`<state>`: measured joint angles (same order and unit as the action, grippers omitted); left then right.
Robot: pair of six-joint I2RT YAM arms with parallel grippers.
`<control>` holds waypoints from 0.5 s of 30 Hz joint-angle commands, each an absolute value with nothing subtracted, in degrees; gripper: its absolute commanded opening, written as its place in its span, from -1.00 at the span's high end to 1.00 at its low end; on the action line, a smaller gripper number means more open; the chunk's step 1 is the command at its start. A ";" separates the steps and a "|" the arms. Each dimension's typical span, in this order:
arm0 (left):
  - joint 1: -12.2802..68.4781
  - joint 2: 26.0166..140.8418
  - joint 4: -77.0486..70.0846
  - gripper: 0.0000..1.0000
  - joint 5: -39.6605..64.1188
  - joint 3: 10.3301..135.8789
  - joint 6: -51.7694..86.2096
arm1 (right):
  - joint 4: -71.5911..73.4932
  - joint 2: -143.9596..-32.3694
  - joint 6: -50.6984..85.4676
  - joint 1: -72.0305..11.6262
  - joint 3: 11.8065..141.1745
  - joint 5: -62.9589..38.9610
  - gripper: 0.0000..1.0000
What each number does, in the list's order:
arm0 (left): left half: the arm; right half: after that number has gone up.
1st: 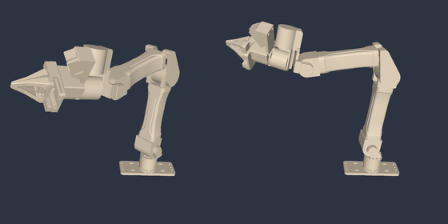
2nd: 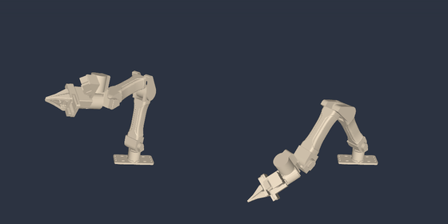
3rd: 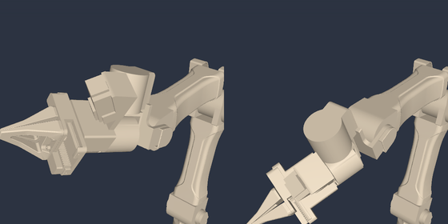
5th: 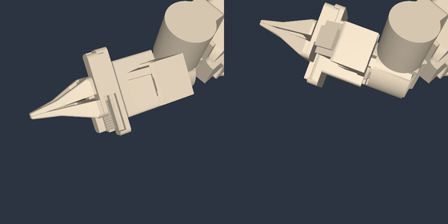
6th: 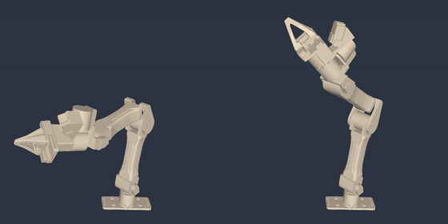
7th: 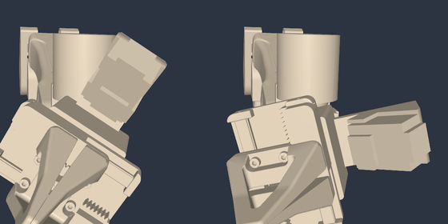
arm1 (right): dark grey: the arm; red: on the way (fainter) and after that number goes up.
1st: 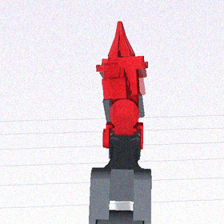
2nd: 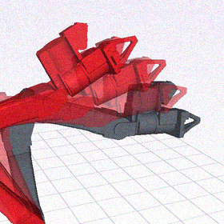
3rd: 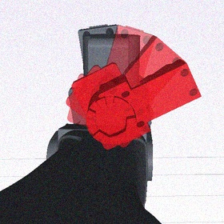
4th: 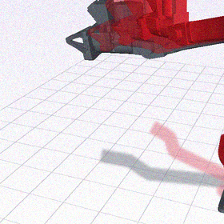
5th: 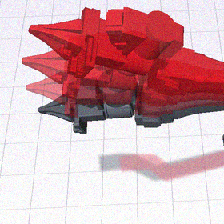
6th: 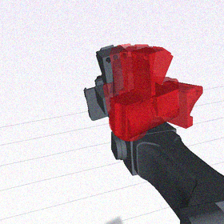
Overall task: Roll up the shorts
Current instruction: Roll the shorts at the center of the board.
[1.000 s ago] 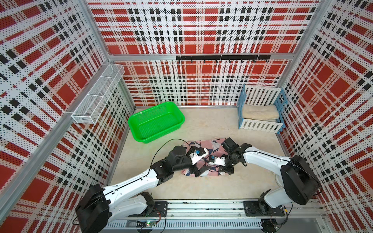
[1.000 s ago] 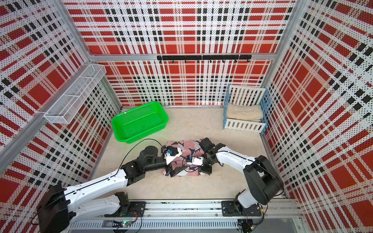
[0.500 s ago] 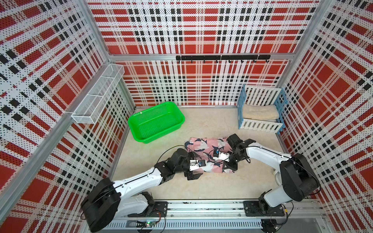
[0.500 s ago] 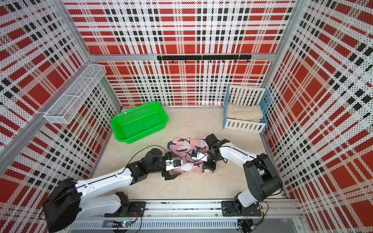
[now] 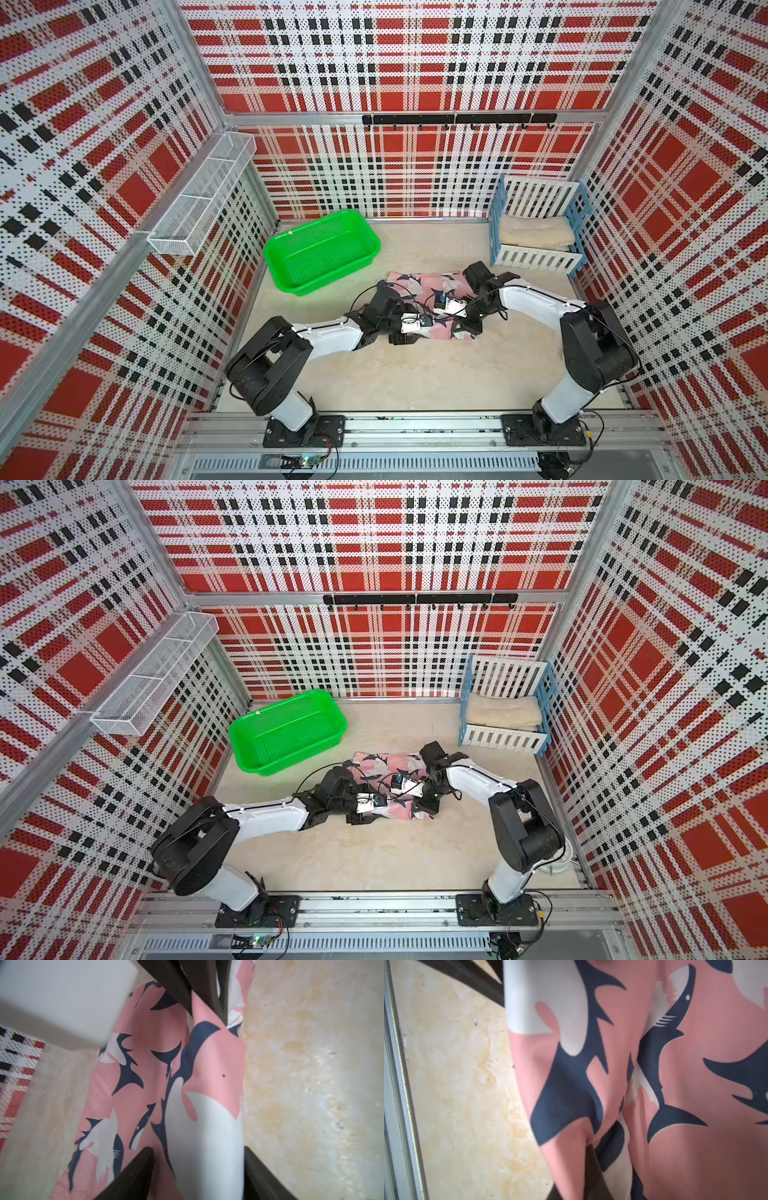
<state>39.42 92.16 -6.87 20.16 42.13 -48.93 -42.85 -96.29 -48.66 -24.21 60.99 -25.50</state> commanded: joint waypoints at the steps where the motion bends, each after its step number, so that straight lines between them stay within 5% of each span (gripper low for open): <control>1: 38.03 95.77 -4.59 0.10 23.45 47.06 -52.56 | -40.31 -97.29 -52.52 -22.37 62.74 -29.98 1.00; 3: 36.61 99.33 2.26 0.58 24.95 52.80 -54.87 | -38.18 -96.93 -52.81 -21.51 62.61 -29.89 1.00; 5: 34.75 102.29 9.75 0.91 28.60 58.41 -56.91 | -33.47 -95.36 -51.55 -20.97 60.78 -27.40 0.47; 6: 33.69 103.70 12.94 0.94 30.73 60.95 -57.85 | -30.74 -94.21 -51.15 -20.84 59.27 -25.87 0.23; 8: 32.10 106.78 18.72 0.96 34.19 65.75 -59.65 | -25.61 -90.65 -50.98 -20.74 55.13 -24.91 0.17; 9: 31.52 108.89 22.73 0.98 35.40 68.91 -60.29 | -19.48 -88.25 -50.09 -20.74 52.60 -20.46 -0.31; 15: 28.89 121.26 48.49 1.00 43.71 87.32 -67.41 | 3.22 -72.93 -51.43 -23.24 36.80 -9.61 -0.38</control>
<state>29.89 117.36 30.55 37.01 82.13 -62.17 -11.35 -77.69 -50.11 -21.69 40.84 -16.60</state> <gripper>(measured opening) 0.089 0.682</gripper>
